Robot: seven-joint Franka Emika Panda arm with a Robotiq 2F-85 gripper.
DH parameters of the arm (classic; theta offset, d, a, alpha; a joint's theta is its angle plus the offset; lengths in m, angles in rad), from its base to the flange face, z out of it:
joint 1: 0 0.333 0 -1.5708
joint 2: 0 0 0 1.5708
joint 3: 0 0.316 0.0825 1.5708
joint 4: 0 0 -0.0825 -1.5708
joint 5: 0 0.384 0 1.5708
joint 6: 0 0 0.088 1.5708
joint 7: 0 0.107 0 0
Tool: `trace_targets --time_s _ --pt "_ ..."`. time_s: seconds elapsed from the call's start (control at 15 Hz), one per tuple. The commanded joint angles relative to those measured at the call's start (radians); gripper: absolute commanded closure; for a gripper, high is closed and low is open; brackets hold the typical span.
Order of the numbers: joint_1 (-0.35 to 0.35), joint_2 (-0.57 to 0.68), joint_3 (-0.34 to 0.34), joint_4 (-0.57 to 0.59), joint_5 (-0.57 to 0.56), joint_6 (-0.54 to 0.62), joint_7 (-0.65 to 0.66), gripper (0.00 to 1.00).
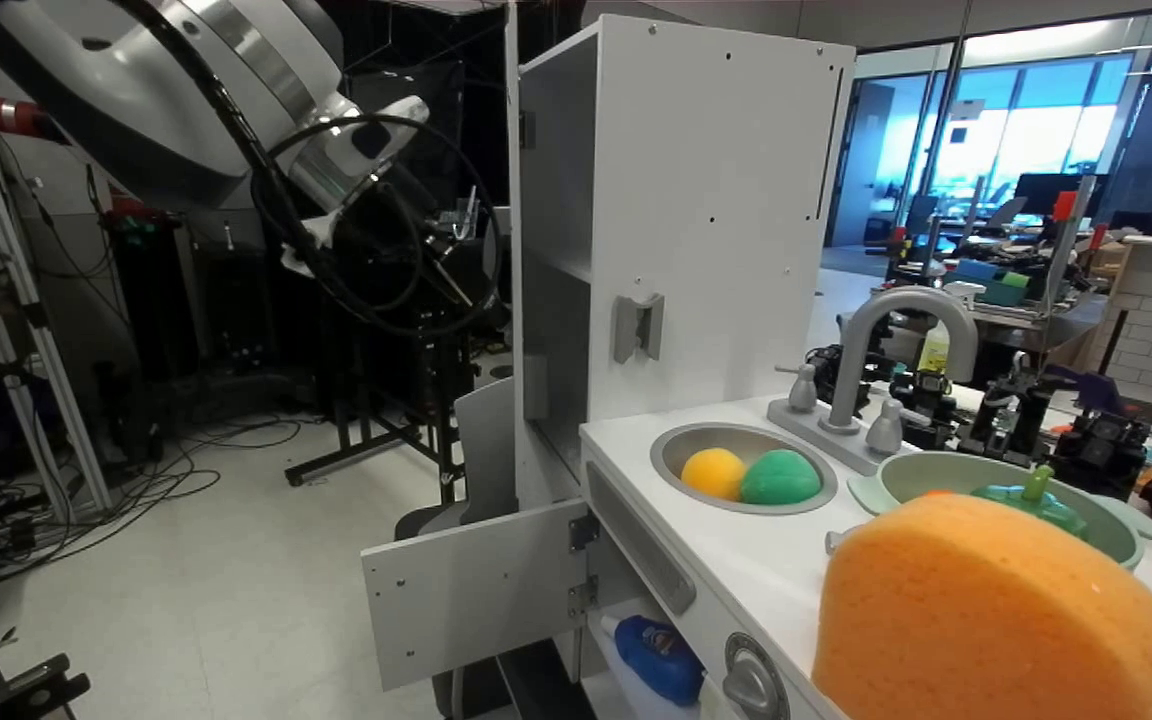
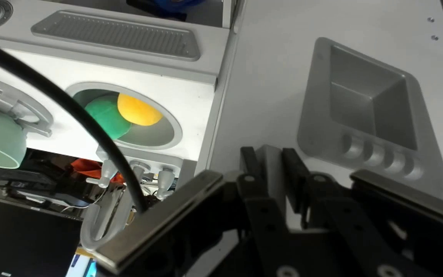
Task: Open the top cabinet at the left, then put the yellow plushie and the orange sponge in the top compartment of the top cabinet
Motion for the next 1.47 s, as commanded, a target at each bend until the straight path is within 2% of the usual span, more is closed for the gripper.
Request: trace_targets --time_s 0.0,0.07,0.2,0.33,0.4,0.53,0.6,0.67,0.73,0.87,0.93,1.07,1.2,1.27,1.33,1.4 --pt "0.023 -0.137 0.044 -0.091 0.033 -0.1 -0.06 0.54" --pt "0.016 -0.154 0.055 -0.122 0.037 -0.079 -0.061 0.53" --pt "0.02 -0.194 0.093 -0.13 0.06 -0.11 -0.116 0.4" --pt "0.012 -0.267 0.12 -0.196 0.068 -0.09 -0.142 0.25" --pt "0.028 -0.281 0.151 -0.159 0.111 -0.133 -0.201 0.19" --pt "0.028 -0.35 0.178 -0.214 0.144 -0.107 -0.247 0.04" --pt "0.033 -0.36 0.202 -0.194 0.189 -0.113 -0.311 0.0" --pt "0.036 -0.378 0.222 -0.184 0.237 -0.113 -0.381 0.0" --pt "0.028 -0.424 0.228 -0.23 0.264 -0.084 -0.42 0.0" --pt "0.02 -0.461 0.253 -0.176 0.356 -0.127 -0.581 0.0" --pt "0.005 -0.527 0.235 -0.23 0.391 -0.097 -0.639 0.0" --pt "-0.009 -0.55 0.225 -0.155 0.473 -0.159 -0.788 0.0" --pt "-0.056 -0.631 0.183 -0.206 0.551 -0.156 -0.93 0.0" --pt "-0.071 -0.629 0.171 -0.156 0.581 -0.207 -1.005 0.0" --pt "-0.086 -0.66 0.132 -0.183 0.604 -0.211 -1.075 0.0" --pt "-0.131 -0.688 0.121 -0.219 0.61 -0.211 -1.117 0.0"
